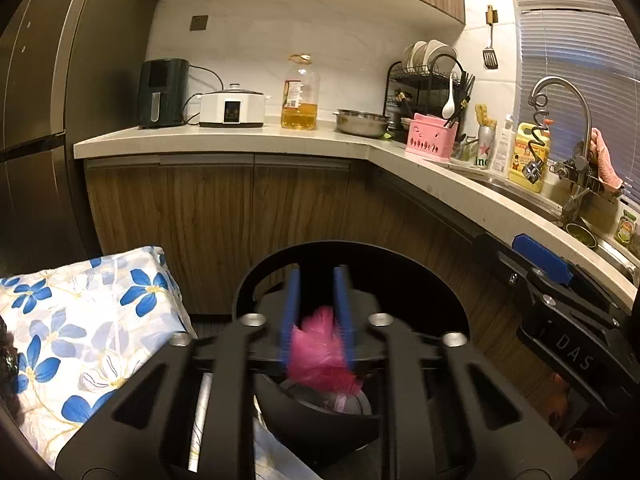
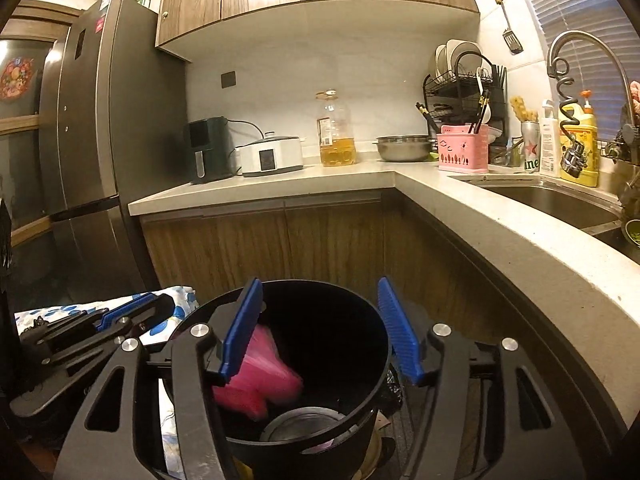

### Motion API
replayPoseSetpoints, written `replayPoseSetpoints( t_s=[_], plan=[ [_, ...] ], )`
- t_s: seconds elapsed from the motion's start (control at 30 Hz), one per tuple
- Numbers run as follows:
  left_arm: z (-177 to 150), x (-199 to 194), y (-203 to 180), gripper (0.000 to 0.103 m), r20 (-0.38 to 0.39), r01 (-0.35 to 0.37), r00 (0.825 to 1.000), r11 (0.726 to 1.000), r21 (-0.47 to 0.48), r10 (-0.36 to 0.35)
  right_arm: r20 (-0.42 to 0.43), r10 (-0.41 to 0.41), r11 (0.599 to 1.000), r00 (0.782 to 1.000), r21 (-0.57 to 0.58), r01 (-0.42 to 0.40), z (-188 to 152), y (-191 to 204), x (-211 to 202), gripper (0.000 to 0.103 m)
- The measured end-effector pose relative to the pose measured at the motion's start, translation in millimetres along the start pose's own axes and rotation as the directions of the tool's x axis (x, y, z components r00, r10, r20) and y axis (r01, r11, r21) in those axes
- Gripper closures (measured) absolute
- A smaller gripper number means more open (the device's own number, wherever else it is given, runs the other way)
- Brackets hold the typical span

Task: Collect trash
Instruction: 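Open both tools to drop the bags into the black bin, then move both tools back over the trash on the table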

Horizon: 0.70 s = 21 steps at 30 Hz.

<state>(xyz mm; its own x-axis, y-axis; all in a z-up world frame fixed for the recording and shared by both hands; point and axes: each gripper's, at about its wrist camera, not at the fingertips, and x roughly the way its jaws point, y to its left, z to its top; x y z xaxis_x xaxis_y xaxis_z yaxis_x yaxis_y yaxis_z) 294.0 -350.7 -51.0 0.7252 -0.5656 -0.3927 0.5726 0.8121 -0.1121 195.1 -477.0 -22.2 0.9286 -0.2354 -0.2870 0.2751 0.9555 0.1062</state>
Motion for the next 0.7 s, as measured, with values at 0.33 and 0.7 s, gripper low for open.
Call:
replayPoseSetpoints(
  t_s=[0.33,0.7],
  plan=[
    [-6,-29,14,0.036,0.035,-0.104,0.994,0.994,-0.02,0.105,0.011,-0.013,0.999,1.0,-0.034,0.013,-1,14,-12,0.028],
    [-19,-84,40,0.018,0.025,-0.242,0.97,0.969,-0.053,0.244,-0.004,0.007,0.999,1.0,-0.049,-0.007,-8,37,-37,0.018]
  ],
)
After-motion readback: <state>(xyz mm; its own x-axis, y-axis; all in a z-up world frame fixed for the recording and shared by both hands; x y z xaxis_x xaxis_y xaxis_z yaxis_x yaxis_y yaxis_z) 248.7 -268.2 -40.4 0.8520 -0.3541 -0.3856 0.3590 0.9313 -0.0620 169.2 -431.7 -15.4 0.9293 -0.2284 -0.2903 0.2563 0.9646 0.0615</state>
